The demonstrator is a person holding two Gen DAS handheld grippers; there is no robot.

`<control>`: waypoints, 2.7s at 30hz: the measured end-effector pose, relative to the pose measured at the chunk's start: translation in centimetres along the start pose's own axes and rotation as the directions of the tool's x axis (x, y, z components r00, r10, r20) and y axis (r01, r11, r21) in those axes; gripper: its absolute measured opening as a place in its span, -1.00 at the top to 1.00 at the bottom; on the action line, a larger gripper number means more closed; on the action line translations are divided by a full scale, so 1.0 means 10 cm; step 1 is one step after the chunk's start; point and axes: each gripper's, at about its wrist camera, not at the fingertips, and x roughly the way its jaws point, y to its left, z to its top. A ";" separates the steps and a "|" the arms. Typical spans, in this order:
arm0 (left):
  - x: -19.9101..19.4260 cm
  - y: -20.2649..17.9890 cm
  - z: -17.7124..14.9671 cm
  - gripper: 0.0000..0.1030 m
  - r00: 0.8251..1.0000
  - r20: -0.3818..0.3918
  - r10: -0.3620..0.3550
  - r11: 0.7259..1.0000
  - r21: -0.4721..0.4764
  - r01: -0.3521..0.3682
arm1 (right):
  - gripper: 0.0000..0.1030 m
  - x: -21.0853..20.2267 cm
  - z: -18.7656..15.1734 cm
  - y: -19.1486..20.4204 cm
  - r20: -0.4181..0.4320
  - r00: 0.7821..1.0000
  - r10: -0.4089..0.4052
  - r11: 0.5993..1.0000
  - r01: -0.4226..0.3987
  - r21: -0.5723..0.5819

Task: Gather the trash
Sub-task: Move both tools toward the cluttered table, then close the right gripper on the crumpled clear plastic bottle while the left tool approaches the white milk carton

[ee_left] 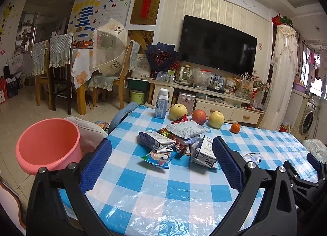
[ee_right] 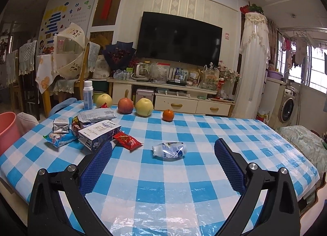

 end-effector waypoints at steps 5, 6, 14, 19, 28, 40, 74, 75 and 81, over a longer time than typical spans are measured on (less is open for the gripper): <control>0.15 0.01 -0.06 -0.93 0.998 -0.065 0.022 0.999 0.028 -0.020 | -0.91 0.08 -0.03 -0.01 -0.023 1.000 0.002 1.000 -0.002 -0.005; 0.17 0.02 -0.07 -0.93 0.997 -0.071 0.029 0.999 0.033 -0.027 | -0.91 0.10 -0.04 -0.02 -0.031 1.000 0.002 1.000 -0.002 -0.005; 0.41 0.10 -0.10 -0.93 0.992 -0.117 0.049 0.998 0.056 -0.042 | -0.91 0.53 -0.14 -0.35 -0.211 0.972 0.106 0.986 -0.074 0.152; 0.60 0.09 -0.07 -0.93 0.987 -0.158 -0.004 0.997 0.073 0.015 | -0.91 0.78 -0.21 -0.62 -0.274 0.941 0.199 0.946 -0.111 0.305; 1.16 0.17 -0.03 -0.93 0.962 -0.274 -0.022 0.998 0.049 0.036 | -0.91 1.35 -0.28 -0.76 -0.358 0.878 0.316 0.898 -0.155 0.413; 1.97 0.35 0.07 -0.93 0.903 -0.405 -0.140 0.978 -0.201 0.061 | -0.91 1.91 -0.32 -0.84 -0.382 0.817 0.433 0.817 -0.176 0.549; 2.95 0.37 -0.06 -0.90 0.803 -0.596 -0.015 0.991 -0.117 -0.068 | -0.47 2.70 -0.15 -0.13 -0.512 0.808 0.293 0.949 -0.179 0.260; 2.95 0.38 -0.07 -0.84 0.805 -0.592 -0.029 0.990 -0.130 -0.060 | -0.47 2.71 -0.15 -0.12 -0.515 0.810 0.280 0.954 -0.175 0.244; 2.91 0.37 -0.09 -0.38 0.824 -0.559 -0.093 0.982 -0.188 -0.016 | -0.53 2.74 -0.15 -0.09 -0.525 0.816 0.240 0.965 -0.144 0.217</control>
